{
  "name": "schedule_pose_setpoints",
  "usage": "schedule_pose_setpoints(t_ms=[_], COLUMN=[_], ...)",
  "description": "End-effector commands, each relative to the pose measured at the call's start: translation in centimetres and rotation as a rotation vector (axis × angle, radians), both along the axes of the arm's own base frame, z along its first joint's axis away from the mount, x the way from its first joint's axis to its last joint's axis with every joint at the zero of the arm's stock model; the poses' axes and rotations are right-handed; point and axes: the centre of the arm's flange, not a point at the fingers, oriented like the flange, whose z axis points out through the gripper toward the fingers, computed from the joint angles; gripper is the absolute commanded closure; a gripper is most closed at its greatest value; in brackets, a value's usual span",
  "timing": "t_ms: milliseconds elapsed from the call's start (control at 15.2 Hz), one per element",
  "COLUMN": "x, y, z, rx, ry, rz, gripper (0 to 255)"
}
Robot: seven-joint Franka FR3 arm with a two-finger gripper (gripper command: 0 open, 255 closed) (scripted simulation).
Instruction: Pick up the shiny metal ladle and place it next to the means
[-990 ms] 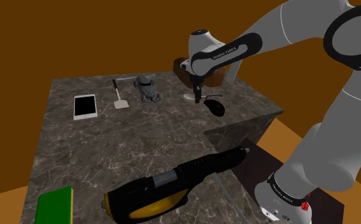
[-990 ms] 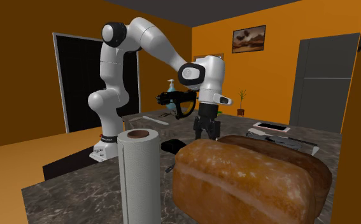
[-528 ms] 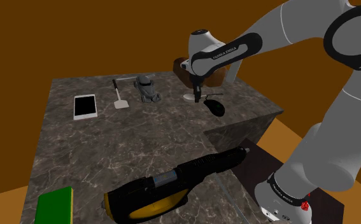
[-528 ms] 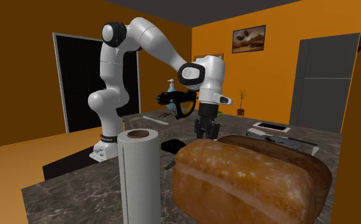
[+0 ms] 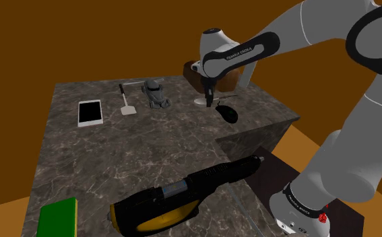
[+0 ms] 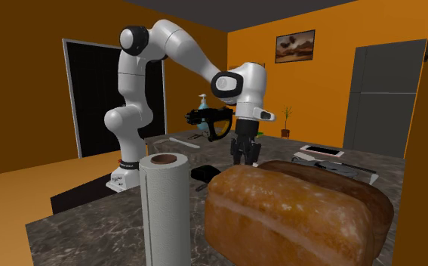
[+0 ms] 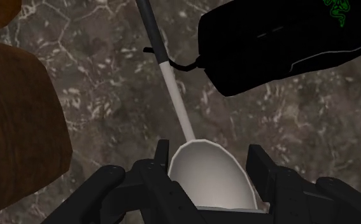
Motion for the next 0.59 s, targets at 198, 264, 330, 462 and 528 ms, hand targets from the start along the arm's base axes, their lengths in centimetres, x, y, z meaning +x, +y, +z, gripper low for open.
schedule_pose_setpoints(t_ms=[198,264,330,462,528], x=[0.0,0.0,0.0,0.0,0.0], y=[0.0,0.0,0.0,0.0,0.0], z=[2.6,3.1,3.6,4.7,5.2], rx=[0.000,0.000,0.000,0.000,0.000], ry=[0.000,0.000,0.000,0.000,0.000], rz=[0.000,0.000,0.000,0.000,0.000], gripper=[255,255,255,255,255])
